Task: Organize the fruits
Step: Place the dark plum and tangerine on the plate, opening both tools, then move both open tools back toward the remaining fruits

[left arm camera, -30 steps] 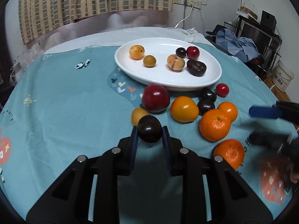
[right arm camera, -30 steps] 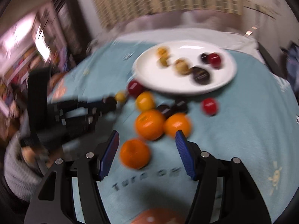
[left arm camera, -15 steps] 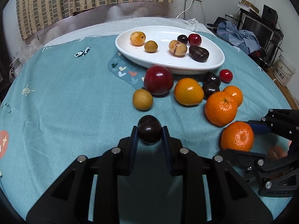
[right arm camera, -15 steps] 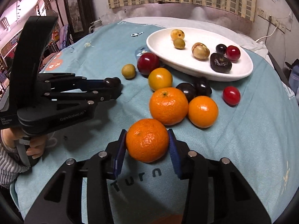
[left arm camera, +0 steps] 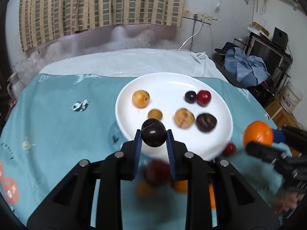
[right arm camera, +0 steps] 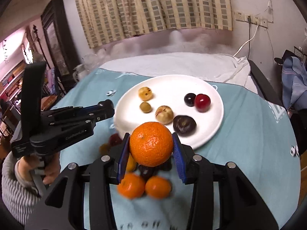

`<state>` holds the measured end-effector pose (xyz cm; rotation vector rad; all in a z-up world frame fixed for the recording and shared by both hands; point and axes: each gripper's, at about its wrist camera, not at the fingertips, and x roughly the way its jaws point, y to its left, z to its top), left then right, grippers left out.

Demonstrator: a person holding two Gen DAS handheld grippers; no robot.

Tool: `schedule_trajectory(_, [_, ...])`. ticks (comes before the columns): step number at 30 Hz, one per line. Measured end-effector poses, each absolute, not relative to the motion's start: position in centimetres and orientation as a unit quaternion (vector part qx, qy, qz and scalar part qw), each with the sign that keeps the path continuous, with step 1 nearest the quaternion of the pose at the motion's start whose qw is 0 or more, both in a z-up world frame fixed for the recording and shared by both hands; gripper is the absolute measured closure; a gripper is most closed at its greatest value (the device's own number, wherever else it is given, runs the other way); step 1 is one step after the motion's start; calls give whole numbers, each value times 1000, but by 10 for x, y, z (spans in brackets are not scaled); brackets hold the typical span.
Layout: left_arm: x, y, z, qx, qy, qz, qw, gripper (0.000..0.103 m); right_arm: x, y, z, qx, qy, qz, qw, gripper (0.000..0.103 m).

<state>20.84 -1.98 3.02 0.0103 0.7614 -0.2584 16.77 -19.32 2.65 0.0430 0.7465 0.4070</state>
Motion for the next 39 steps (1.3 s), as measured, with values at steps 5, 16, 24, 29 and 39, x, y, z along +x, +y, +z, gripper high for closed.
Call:
schedule_trajectory(5, [244, -30, 3, -4, 402, -127, 907, 77, 208, -176, -6, 35, 396, 197, 896, 59])
schedule_trajectory(16, [210, -4, 14, -24, 374, -111, 920, 37, 180, -211, 27, 100, 342, 206, 911, 40])
schedule_trajectory(24, [146, 16, -11, 20, 380, -79, 921, 36, 131, -265, 5, 187, 355, 176, 899, 33])
schedule_trajectory(29, [137, 4, -27, 73, 385, -75, 917, 36, 133, -288, -10, 250, 377, 165, 877, 33])
schedule_trajectory(39, [145, -7, -36, 83, 392, -92, 911, 36, 127, -263, -6, 173, 378, 171, 893, 33])
